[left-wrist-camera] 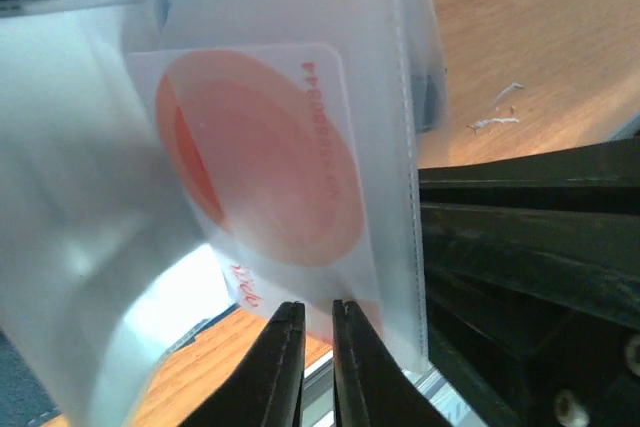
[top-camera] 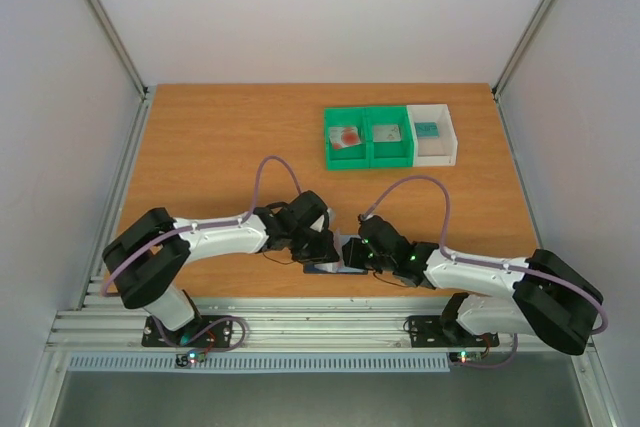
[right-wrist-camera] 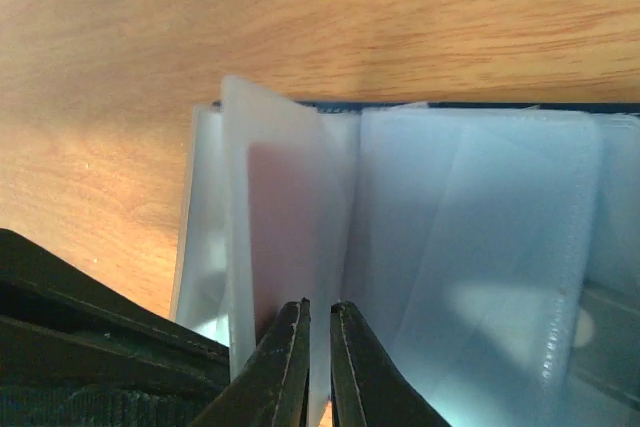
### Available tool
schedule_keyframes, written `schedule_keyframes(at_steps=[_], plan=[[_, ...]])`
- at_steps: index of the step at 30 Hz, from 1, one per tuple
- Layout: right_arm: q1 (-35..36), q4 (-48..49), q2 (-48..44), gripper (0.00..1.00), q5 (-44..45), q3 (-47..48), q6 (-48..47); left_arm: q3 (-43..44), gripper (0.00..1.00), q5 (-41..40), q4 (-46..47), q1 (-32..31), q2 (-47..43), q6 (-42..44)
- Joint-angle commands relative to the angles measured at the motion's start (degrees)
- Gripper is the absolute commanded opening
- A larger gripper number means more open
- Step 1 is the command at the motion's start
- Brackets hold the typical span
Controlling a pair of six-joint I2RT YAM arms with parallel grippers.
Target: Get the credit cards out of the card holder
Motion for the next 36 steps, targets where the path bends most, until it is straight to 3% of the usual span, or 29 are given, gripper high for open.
schedule_keyframes(at_steps=[1,13,15,23,36], plan=[[0.51,-1.37,-1.06,0.08,2.7,-0.56,-0.03,0.34,0.14,-1.31,1.97,-0.32,0.32,0.64],[0.51,-14.33,-12.98,0.15,9.51,-0.23,0.27,-0.34,0.19,-2.65,2.63,-0.16,2.37,0.37],[0.51,-15.9,-13.92,0.18,9.8,0.5,-0.71,-0.77,0.24,-3.26,3.01,0.21,2.37,0.36],[0.51,-17.07,-9.94,0.2,8.58,4.67,-4.31,-4.28,0.29,-1.56,8.65,3.59,0.8,-0.86],[0.51,-15.8,0.04,0.12,5.59,6.33,-4.54,-7.71,0.28,0.76,17.02,5.56,3.2,-2.85]])
